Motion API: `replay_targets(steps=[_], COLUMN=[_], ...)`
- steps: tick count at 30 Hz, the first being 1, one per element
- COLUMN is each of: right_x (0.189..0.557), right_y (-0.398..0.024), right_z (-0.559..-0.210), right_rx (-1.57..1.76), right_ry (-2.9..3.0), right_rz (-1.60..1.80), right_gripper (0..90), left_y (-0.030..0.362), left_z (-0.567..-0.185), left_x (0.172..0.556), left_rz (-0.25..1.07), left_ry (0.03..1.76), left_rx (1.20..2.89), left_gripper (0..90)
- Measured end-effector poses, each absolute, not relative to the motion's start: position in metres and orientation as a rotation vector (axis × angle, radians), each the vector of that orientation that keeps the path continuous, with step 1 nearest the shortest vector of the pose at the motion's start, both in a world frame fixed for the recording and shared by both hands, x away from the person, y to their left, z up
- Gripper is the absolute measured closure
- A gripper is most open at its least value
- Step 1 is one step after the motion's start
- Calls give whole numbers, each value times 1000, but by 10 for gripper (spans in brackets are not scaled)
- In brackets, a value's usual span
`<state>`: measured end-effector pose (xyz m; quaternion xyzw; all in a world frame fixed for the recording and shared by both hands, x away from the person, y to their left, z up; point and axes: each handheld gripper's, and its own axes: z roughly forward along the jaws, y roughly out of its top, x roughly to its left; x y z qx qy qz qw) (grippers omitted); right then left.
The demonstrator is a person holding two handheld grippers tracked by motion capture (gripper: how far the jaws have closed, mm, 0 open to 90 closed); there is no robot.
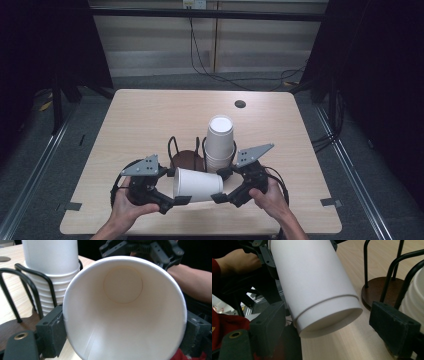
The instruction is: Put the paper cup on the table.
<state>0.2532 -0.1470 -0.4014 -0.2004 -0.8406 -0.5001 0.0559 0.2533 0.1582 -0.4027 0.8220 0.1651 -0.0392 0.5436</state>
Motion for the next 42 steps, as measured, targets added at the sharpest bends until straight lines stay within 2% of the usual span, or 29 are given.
replay_targets(steps=[13,26,33,42], right_x=[258,260,258,258], right_y=[-161,-176,-175,-178], right_z=[-403,-405,-406,-407], right_rx=[-717,-790,-827,-846], right_ry=[-2556,-2548,-2562,-2557], right_rz=[-1552,-1580,-1573,-1573], right_gripper=[143,144,144,147], left_y=[166,163,162,183], left_z=[-403,-404,-401,-397], left_x=[262,268,267,265], left_rz=[-98,-32,-74,-34], left_ry=[451,491,502,538], left_rx=[2043,2152,2209,2237], left_gripper=[134,132,134,133])
